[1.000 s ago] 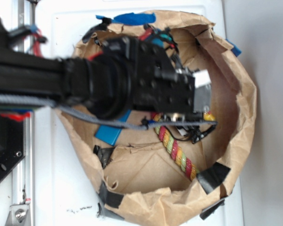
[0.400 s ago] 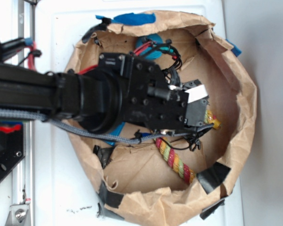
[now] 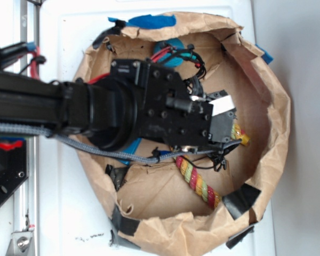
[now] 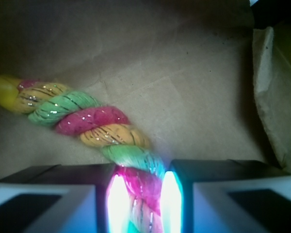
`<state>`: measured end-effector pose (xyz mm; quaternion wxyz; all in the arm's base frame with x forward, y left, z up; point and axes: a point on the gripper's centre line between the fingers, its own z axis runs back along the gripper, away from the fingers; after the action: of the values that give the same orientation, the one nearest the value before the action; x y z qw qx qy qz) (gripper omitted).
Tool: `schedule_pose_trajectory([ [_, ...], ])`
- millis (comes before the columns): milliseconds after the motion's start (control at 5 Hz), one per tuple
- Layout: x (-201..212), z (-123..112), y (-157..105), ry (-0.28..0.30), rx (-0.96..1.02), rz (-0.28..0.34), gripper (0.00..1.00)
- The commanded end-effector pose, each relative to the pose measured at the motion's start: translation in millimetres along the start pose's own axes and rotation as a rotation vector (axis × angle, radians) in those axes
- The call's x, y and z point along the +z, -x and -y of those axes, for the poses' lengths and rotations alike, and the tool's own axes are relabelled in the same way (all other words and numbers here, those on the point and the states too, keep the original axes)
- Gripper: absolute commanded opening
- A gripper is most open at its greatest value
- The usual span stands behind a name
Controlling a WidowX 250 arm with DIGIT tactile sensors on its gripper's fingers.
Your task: Grab the multicolored rope.
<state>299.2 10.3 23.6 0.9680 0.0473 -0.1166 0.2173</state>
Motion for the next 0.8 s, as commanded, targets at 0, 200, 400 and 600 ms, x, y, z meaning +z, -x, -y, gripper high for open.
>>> schedule_pose_trajectory([
  [0, 60.3, -10.7, -0.9, 0.08, -0.071, -0.066, 0.0],
  [200, 106.2, -20.1, -2.8, 0.164, -0.115, -0.15, 0.0],
  [400, 144.1, -26.4, -1.3, 0.229, -0.14, -0.165, 0.0],
  [600, 165.1, -26.1, -3.1, 0.255, -0.138, -0.138, 0.0],
])
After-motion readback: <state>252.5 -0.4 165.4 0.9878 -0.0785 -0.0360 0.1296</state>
